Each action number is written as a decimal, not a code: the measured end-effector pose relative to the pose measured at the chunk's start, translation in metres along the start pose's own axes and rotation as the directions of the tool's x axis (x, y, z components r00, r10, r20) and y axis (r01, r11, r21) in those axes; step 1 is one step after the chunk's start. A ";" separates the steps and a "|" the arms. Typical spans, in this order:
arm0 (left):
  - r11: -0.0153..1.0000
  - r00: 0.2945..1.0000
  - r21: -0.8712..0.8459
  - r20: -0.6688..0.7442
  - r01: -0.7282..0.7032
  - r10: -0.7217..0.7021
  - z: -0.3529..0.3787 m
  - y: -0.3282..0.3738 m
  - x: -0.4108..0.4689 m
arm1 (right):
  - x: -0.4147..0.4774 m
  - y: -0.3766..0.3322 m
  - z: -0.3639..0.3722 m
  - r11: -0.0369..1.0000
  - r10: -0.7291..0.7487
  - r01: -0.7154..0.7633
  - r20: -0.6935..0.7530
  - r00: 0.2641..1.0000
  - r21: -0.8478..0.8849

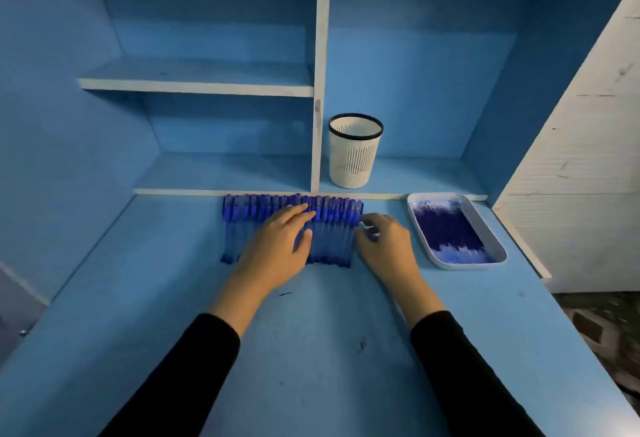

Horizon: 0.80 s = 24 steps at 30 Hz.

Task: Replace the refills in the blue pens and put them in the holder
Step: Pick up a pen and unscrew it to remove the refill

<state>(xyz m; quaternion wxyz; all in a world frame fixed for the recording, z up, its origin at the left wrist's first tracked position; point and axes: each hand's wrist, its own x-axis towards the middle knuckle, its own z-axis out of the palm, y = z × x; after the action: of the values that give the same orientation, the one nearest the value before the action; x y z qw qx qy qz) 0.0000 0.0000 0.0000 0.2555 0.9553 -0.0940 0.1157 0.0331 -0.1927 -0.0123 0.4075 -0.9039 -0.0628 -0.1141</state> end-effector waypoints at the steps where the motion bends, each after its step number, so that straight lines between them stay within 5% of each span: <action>1: 1.000 1.000 -0.004 -0.011 0.003 -0.003 0.002 -0.002 0.002 | 0.002 0.003 0.001 1.000 -0.007 0.007 -0.018 1.000 0.023; 24: 0.990 0.996 0.138 0.084 0.027 -0.039 0.016 -0.013 0.008 | 0.011 0.006 -0.017 0.999 0.038 -0.037 0.045 0.998 -0.028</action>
<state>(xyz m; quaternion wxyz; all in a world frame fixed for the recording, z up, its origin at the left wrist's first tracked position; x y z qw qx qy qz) 0.0141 0.0019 -0.0175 0.1867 0.9761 -0.0811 0.0761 0.0418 -0.2093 -0.0026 0.3956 -0.9127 -0.0534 -0.0868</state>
